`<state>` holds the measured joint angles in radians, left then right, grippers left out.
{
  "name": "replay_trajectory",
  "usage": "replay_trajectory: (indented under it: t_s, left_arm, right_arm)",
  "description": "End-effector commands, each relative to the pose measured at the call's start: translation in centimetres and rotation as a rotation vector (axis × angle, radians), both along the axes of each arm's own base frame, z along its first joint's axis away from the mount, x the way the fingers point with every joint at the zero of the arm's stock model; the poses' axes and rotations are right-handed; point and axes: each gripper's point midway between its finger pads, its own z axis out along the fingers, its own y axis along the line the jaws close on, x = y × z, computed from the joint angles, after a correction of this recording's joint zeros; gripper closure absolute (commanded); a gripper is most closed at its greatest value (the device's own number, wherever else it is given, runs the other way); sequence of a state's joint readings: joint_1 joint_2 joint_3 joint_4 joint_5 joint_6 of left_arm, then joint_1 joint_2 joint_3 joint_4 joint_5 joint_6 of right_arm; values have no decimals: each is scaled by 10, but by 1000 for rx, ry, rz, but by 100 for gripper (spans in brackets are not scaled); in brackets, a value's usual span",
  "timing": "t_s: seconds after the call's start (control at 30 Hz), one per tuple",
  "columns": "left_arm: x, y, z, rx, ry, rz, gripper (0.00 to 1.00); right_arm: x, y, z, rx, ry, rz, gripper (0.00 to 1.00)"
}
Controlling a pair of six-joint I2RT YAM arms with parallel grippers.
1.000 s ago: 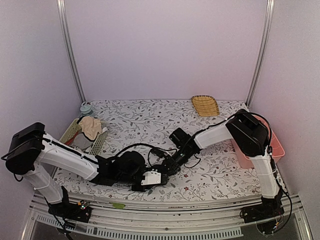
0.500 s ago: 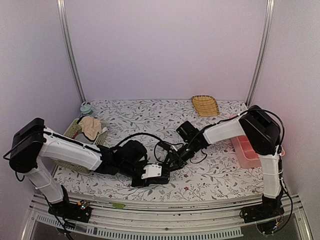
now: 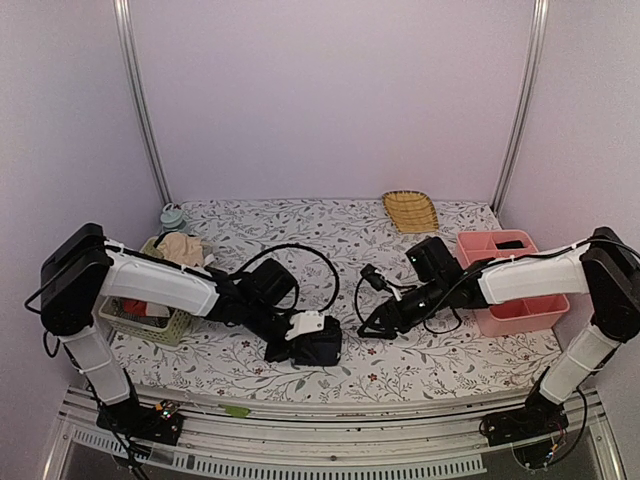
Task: Roll the underwear
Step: Roll the underwear at the corner of the board.
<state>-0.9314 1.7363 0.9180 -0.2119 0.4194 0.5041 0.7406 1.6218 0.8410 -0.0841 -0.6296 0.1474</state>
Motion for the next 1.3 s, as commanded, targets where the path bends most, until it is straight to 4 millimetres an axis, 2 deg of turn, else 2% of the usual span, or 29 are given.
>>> replay_trajectory:
  t_s: [0.0,0.23,0.43,0.8,1.03,1.13,1.27]
  left_arm:
    - [-3,27,-37,155,169,34,99]
    - [-2,21,-36,133,237,21,99]
    - [0,21,-38,137,245,26,98]
    - [4,22,-38,136,255,37,98]
    - [4,22,-38,135,254,38,98]
    - [4,22,-38,136,255,40,97]
    - [6,22,-38,134,250,48,95]
  right_arm:
    - [-5,10,6,-39,-203,27,40]
    - [-9,41,0,-31,-268,80,38]
    - [-3,53,-11,-6,-296,102,39]
    - [-13,63,-28,70,-195,103,52]
    - [-15,52,-40,117,-86,53,54]
    - [-15,49,-43,132,-44,40,62]
    - [-16,51,-45,148,-1,44,85]
